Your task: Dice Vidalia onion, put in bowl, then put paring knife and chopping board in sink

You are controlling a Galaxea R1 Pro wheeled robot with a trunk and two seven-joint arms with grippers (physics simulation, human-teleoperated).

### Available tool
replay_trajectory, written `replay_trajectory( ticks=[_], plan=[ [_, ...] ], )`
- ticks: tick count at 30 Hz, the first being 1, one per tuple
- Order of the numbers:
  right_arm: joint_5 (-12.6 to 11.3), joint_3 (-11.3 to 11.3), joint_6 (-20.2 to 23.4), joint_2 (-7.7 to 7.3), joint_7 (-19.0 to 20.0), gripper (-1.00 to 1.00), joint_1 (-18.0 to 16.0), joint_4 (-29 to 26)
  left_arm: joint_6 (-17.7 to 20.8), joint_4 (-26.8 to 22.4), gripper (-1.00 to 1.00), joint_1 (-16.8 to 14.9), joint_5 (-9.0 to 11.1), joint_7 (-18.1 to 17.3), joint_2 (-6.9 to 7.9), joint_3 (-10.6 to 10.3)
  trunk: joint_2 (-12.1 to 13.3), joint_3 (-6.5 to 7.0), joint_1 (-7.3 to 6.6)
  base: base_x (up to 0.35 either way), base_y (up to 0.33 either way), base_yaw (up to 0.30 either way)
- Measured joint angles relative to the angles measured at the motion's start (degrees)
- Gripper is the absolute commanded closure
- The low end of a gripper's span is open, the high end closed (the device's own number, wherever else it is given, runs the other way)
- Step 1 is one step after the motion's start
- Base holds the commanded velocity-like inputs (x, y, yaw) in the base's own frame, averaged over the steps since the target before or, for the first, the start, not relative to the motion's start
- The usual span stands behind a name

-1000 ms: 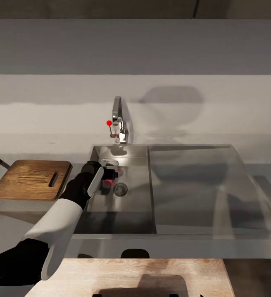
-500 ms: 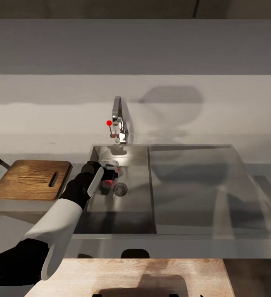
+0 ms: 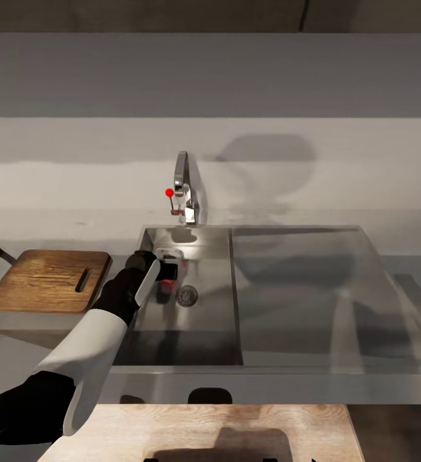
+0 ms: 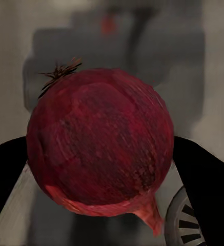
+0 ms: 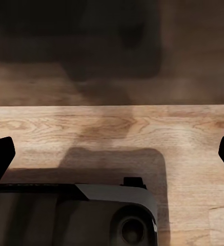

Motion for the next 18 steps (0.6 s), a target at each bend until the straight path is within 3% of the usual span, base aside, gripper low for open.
replay_trajectory(
  ticks=[18],
  plan=[
    [-0.05, -0.08, -0.03, 0.04, -0.17, -1.0, 0.0, 1.99, 0.38, -0.72, 1.0, 0.0, -0.05, 0.01, -0.14, -0.09, 0.0, 1.59, 0.0, 0.0, 0.0, 0.0]
  ],
)
